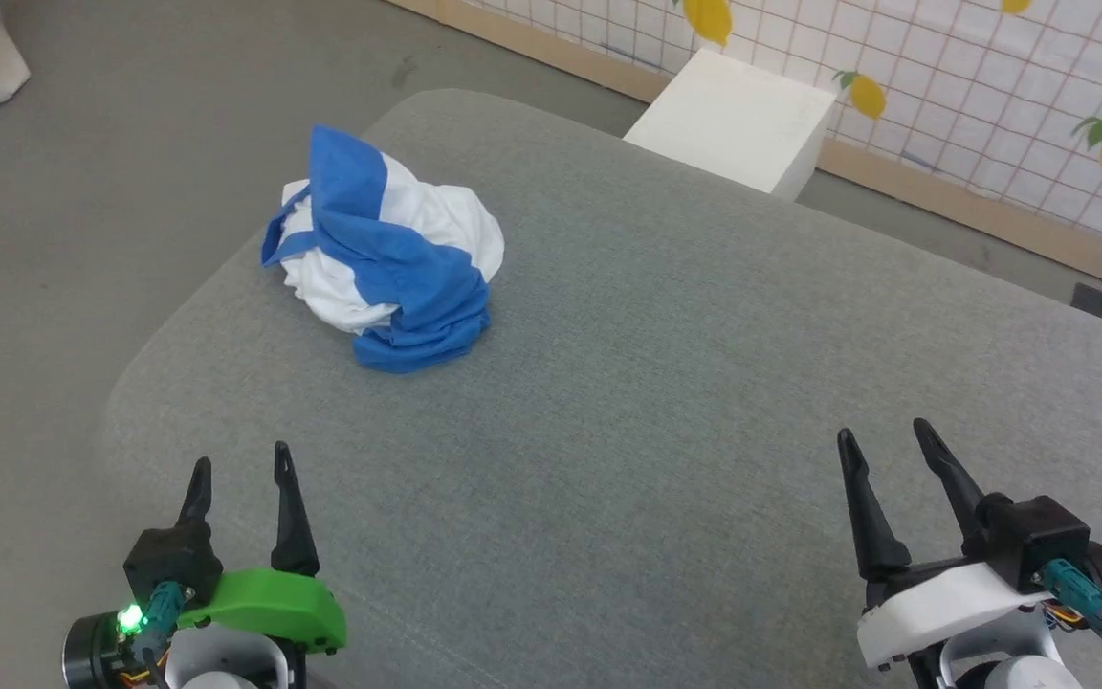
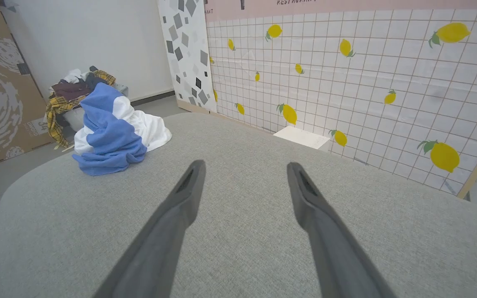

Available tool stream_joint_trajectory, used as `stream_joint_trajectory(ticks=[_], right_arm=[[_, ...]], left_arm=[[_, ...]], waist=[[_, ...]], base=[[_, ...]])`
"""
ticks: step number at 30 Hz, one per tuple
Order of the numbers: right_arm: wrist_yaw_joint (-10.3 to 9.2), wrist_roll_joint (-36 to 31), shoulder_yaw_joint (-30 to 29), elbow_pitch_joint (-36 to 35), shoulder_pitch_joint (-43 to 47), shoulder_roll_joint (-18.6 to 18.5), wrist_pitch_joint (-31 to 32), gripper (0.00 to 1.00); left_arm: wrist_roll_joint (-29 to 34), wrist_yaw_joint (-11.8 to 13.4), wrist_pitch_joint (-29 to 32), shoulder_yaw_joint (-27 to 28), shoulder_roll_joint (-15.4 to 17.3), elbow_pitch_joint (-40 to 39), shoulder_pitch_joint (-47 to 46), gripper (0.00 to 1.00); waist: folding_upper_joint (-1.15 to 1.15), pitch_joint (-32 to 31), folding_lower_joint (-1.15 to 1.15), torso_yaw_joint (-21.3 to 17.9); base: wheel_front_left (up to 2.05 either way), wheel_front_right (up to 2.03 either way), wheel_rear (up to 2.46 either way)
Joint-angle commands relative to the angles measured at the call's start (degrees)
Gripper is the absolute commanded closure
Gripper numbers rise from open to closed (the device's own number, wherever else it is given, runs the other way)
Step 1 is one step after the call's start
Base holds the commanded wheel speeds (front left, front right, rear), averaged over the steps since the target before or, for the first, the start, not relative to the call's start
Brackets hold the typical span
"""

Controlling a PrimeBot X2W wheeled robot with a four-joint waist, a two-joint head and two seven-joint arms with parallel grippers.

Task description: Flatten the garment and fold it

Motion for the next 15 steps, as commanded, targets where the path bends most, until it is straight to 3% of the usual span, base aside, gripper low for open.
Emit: stream_joint_trajectory(ticks=[1,6,15], right_arm=[[-0.07,0.7,0.0,0.3,-1.3,0.1,-0.6,0.00],[-0.07,0.6,0.3,0.2,-2.0,0.1,-0.8,0.00],[-0.08,-2.1,1.7,-2.2,-5.0,0.1,1.1,0.00]], left_arm=[[-0.5,0.5,-0.6,0.2,0.4,0.3,-0.8,0.00],[-2.0,0.2,-1.2,0.9,0.8,1.1,-2.4,0.00],[-8.4,-4.5,4.6,2.1,4.7,7.2,-18.7,0.00]], waist=[[0.00,0.3,0.00,0.8],[0.00,2.0,0.00,1.5],[0.00,10.6,0.00,-1.9]], base=[[0.00,0.00,0.00],[0.00,0.00,0.00],[0.00,0.00,0.00]])
